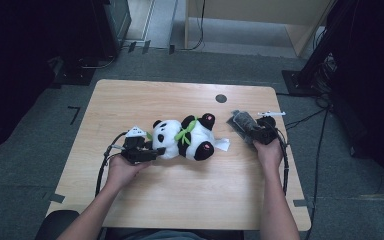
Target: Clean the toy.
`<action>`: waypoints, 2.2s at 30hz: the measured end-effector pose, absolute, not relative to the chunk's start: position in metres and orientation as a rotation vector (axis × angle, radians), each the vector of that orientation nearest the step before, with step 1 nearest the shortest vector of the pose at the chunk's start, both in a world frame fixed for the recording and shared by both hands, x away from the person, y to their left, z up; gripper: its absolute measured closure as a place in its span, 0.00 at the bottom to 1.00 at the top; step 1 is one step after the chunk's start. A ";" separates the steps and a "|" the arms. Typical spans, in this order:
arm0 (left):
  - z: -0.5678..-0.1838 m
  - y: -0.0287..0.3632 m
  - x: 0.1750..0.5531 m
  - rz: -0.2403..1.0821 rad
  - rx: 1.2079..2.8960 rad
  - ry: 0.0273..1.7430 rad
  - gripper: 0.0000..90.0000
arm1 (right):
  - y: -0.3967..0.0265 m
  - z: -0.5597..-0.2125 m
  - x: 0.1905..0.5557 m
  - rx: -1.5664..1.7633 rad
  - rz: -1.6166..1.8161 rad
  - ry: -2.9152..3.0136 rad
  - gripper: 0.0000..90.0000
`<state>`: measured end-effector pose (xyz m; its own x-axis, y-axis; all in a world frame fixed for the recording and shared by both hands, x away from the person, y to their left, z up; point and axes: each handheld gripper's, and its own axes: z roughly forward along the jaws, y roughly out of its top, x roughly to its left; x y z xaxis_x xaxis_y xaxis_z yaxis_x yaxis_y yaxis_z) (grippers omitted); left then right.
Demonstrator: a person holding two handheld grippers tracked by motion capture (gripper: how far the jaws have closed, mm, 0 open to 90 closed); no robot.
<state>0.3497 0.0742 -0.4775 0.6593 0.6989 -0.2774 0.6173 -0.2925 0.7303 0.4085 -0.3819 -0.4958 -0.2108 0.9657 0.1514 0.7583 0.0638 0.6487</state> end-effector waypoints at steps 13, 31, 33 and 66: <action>-0.477 0.075 0.351 0.113 1.996 1.030 0.47 | -0.374 -0.470 0.388 1.666 1.038 2.058 0.30; -0.477 0.075 0.351 0.102 1.997 1.033 0.39 | -0.318 -0.443 0.352 1.523 1.090 2.162 0.14; -0.477 0.075 0.351 0.097 2.001 1.025 0.37 | -0.313 -0.440 0.348 1.515 1.112 2.169 0.14; -0.475 0.075 0.354 0.101 2.010 1.014 0.31 | -0.234 -0.452 0.326 1.145 1.256 2.375 0.00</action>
